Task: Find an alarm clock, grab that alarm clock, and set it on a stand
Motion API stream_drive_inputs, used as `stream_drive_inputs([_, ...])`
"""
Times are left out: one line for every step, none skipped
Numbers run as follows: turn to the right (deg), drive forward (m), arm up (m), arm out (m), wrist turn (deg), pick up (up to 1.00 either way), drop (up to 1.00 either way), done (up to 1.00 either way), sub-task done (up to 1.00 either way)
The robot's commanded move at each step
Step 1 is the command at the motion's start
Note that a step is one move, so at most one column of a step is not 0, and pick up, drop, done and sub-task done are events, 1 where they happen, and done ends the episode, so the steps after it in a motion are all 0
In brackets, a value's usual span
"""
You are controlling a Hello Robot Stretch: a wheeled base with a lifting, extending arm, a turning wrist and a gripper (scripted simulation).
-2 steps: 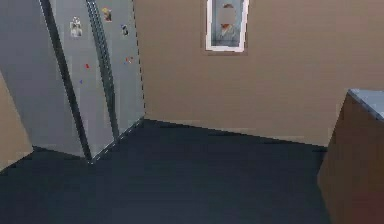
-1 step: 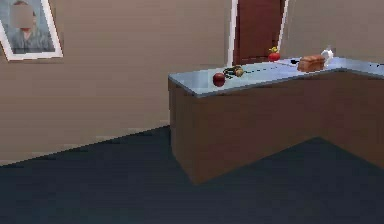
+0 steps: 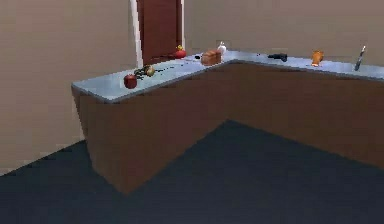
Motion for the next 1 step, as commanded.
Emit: stream_drive_inputs([0.0,0.25,0.00,0.00,0.0,0.00,0.00,0.00,0.00])
